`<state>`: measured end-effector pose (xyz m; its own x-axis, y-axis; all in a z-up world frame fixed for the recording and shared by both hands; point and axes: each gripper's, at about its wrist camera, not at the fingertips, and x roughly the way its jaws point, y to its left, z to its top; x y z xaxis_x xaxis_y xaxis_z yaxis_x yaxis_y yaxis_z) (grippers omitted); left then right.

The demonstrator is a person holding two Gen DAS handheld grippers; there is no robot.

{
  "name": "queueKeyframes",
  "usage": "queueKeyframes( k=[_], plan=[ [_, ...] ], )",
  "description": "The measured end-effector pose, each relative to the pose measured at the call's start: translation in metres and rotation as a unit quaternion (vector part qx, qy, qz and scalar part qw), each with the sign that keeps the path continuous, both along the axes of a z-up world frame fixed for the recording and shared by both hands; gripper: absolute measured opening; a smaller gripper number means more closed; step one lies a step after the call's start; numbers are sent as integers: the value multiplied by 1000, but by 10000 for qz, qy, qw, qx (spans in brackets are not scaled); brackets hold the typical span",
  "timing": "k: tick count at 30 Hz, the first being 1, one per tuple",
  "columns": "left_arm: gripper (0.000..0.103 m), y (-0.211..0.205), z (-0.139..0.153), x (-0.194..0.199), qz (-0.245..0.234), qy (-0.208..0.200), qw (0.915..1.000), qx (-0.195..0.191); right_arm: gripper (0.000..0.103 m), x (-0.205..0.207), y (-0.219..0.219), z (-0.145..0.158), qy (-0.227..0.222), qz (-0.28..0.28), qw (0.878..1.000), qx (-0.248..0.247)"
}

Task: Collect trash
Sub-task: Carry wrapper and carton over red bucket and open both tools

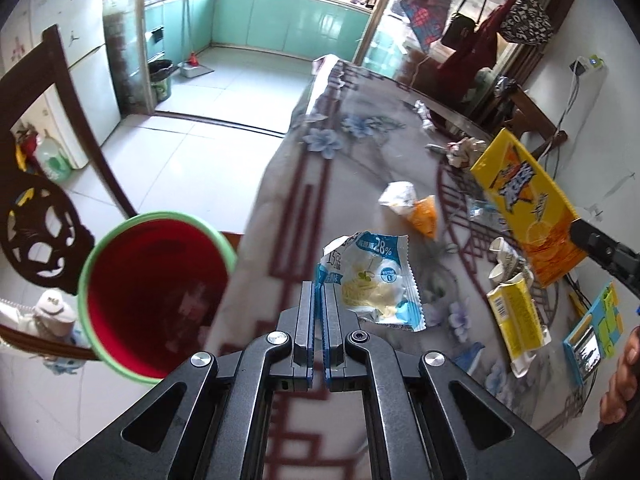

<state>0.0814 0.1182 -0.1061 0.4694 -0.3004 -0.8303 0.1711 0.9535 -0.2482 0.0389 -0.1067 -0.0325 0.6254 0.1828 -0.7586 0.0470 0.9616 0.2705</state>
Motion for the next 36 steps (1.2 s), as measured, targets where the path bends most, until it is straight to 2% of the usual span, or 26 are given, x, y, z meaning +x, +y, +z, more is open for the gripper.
queueKeyframes(
  k=[12,22,36],
  plan=[
    [2,50,-7,4,317,-1,9994,98,36,6,59,1,-21,393,9992,86],
    [3,97,-15,6,787,48,9966,230,36,24,109,-19,258,839,9959,233],
    [3,159,-25,6,1489,139,9870,593,36,53,184,-50,643,1646,9837,326]
  ],
)
